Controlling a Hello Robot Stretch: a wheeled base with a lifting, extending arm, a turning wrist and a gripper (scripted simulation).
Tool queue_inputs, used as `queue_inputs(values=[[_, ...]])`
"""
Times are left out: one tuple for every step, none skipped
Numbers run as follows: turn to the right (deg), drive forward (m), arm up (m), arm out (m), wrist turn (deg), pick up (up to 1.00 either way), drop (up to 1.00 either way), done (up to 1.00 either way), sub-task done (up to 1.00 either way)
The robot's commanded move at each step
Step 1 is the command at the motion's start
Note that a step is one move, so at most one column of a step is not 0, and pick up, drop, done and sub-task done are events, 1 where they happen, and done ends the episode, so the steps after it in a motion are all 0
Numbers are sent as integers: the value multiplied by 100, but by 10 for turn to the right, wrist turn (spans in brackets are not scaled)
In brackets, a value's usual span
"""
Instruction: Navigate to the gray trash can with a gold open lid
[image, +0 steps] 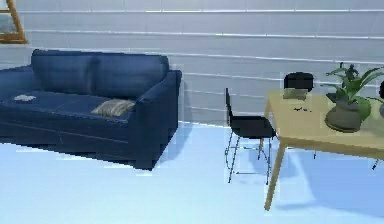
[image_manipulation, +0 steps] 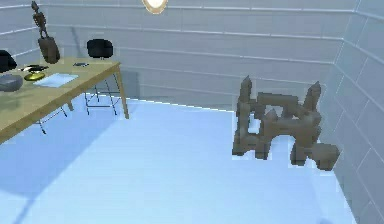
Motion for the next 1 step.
queue_inputs(values=[[-210,0,0,0,0,0,0,0,0]])
